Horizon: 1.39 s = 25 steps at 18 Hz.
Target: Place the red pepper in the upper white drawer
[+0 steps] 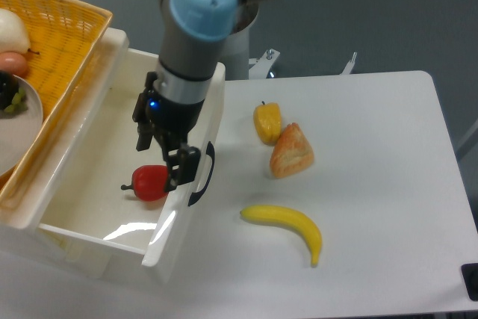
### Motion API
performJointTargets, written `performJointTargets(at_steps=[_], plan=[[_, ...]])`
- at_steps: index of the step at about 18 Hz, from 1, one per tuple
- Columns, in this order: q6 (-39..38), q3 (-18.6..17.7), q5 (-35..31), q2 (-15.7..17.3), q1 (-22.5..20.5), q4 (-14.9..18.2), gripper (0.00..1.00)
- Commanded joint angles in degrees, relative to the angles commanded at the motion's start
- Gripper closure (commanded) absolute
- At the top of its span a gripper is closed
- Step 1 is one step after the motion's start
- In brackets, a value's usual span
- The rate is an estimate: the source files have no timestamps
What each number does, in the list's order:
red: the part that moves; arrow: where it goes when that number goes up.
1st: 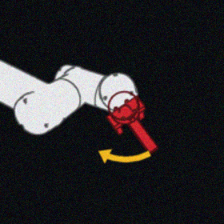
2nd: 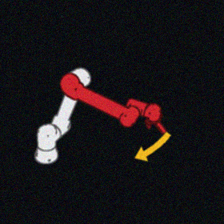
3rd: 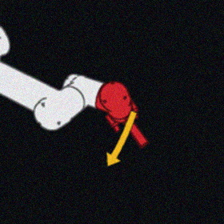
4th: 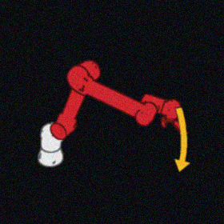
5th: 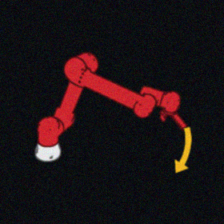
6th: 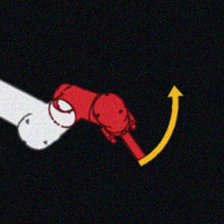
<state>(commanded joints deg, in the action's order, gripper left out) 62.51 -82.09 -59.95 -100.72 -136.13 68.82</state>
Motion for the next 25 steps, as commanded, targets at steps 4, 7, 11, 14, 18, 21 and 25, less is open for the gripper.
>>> performJointTargets(at_steps=[4,7,11,14,18,21,25], plan=[[-5.0,0.1,2.4,-0.4,-3.9,-1.4,0.0],[-9.9,-0.3,2.3,-2.5,-6.4,-1.6,0.0],[-10.2,-2.0,1.9,-5.0,-10.9,-1.6,0.0],[-10.3,-2.8,1.6,-6.5,-14.3,-1.7,0.0],[-9.2,-1.8,-0.9,-8.7,-19.4,-1.7,0.0],[-7.8,1.0,-5.9,-13.5,-21.0,-1.7,0.0],[-2.6,2.7,-13.9,-17.2,-21.0,-1.7,0.0]])
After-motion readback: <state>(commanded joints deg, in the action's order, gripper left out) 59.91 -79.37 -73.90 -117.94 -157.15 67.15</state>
